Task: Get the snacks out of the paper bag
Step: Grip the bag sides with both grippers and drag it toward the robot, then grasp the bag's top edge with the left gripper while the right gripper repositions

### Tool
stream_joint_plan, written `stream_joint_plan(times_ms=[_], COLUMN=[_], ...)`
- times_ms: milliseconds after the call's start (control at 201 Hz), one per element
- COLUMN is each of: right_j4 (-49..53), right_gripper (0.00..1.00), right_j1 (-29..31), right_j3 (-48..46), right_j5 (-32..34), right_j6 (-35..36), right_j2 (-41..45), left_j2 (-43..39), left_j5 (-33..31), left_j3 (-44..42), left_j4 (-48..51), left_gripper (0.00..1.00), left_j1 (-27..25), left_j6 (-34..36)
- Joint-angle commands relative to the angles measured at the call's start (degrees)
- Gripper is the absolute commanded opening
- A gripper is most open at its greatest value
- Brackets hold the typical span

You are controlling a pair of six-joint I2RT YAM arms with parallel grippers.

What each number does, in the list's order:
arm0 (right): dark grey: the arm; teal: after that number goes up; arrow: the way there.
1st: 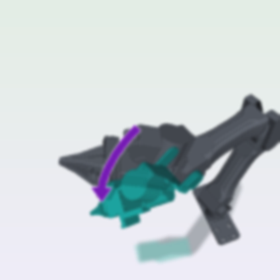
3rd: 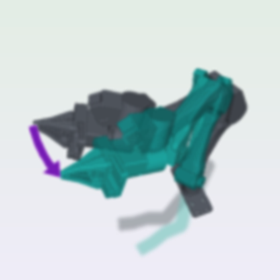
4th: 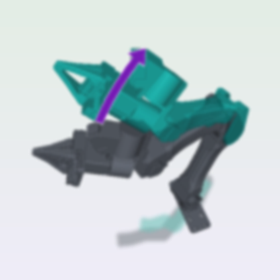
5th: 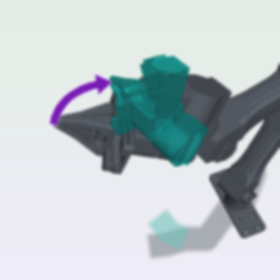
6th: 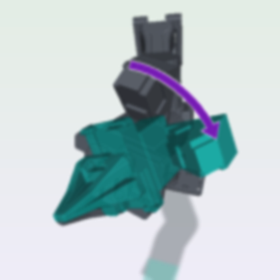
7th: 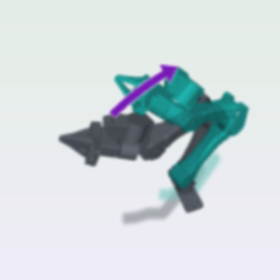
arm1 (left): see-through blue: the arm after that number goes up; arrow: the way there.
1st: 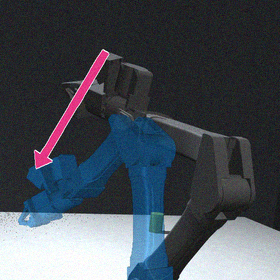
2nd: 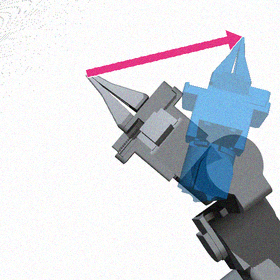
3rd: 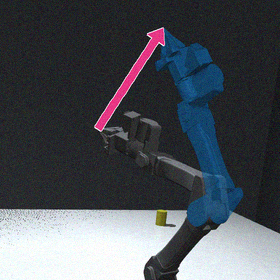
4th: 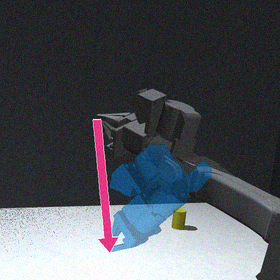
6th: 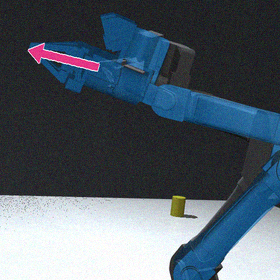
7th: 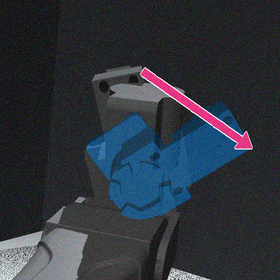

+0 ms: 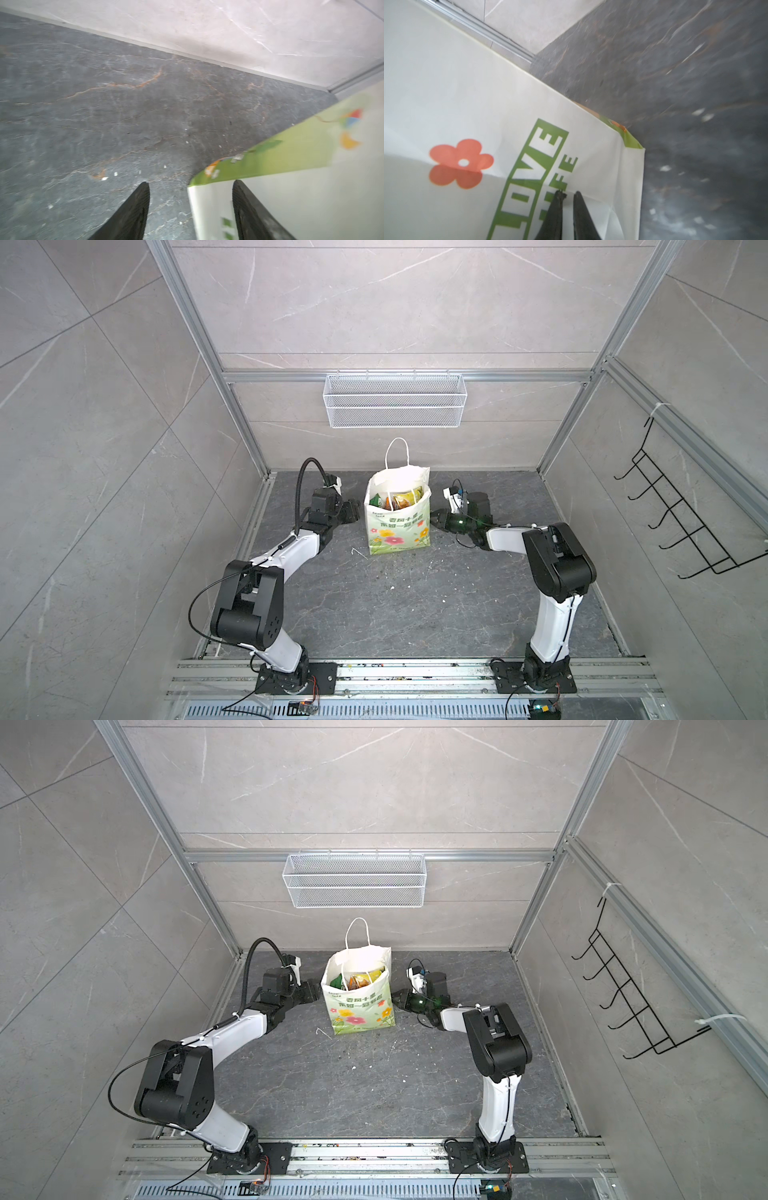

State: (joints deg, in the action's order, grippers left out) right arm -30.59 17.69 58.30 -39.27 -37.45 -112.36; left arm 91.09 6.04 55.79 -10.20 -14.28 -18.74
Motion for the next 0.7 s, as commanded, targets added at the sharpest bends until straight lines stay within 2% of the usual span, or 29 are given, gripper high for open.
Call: stream_joint_plan(times_ms=[0, 199, 314, 443, 538, 622, 692], right_j4=[-3.83, -1.40, 6.42, 13.31, 15.76, 17.96, 18.81], right_gripper=[0.16, 0.18, 0.21, 0.29, 0.34, 0.38, 0.40], right_j1=[2.18, 2.48, 2.45, 2.50, 2.43, 2.42, 2.44], right_j3=[-2.68, -3.00, -0.49, 1.60, 2.75, 3.54, 3.23], right_j5=[2.35, 2.74, 5.38, 9.73, 11.35, 11.81, 11.89], right_j6=[-2.01, 0.26, 4.73, 9.59, 11.57, 12.89, 13.57], right_j2=[2.61, 5.02, 8.27, 12.78, 14.73, 16.01, 17.51], left_j2=[-1.95, -7.45, -9.97, -5.83, 0.35, 4.15, 7.55], left_j5=[3.27, -0.41, 2.68, 16.14, 24.86, 33.69, 38.12], left_j3=[-0.29, 2.42, 8.86, 21.45, 32.82, 36.17, 40.97], left_j4=[-0.88, 5.81, 10.35, 16.63, 24.37, 23.25, 26.54], left_gripper=[0.66, 0.67, 0.70, 0.81, 0.82, 0.83, 0.83], left_j1=[-0.02, 2.19, 5.05, 5.42, 5.38, 5.46, 5.23], left_j6=[2.22, 5.01, 8.14, 17.81, 22.88, 27.20, 31.48])
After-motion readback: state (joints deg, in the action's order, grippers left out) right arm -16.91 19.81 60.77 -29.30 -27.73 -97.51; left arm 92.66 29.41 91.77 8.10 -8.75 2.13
